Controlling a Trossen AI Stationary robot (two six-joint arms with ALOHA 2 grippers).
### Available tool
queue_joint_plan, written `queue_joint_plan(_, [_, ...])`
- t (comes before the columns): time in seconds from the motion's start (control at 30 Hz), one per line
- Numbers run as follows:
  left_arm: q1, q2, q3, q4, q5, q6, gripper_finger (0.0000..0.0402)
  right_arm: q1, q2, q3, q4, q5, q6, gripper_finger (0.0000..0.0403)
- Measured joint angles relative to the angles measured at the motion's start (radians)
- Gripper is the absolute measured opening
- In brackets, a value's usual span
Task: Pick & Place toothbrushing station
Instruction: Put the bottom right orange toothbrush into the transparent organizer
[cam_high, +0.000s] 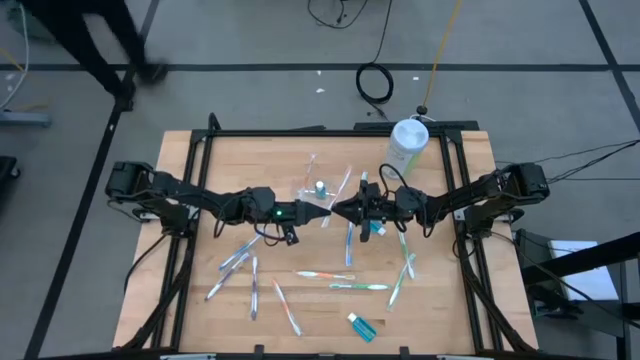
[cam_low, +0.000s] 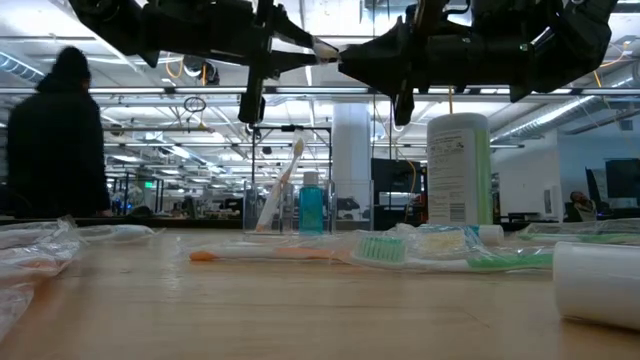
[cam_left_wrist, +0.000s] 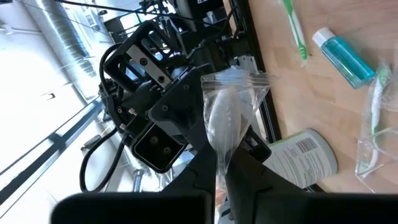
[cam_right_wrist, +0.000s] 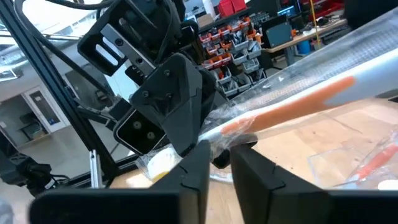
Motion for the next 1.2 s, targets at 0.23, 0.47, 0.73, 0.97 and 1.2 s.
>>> queue_joint_plan(0.23, [-0.027,0.0,0.0,0.0,-0.005,-0.166,0.0013,-0.002,0.0,0.0,-0.016,-0.001,-0.046,0.0125])
queue_joint_plan(0.47, [-0.04,-0.068,0.0,-0.089,-0.078,-0.331,0.0023,-0.002,-0.027,-0.009,-0.078,-0.001,-0.097,0.0156])
queue_joint_plan(0.73, [-0.025,-0.291,0.0,-0.211,-0.08,-0.659,0.0006,-0.008,-0.125,-0.062,-0.291,0.002,-0.158,0.0157])
queue_joint_plan(0.97, [0.038,-0.429,0.0,-0.3,-0.079,-1.184,0.0028,-0.008,-0.15,-0.098,-0.29,0.002,-0.158,0.0157])
queue_joint_plan(1.2, [0.111,-0.426,0.055,-0.403,0.032,-1.5,0.0007,-0.008,-0.149,-0.104,-0.306,0.006,-0.158,0.0156])
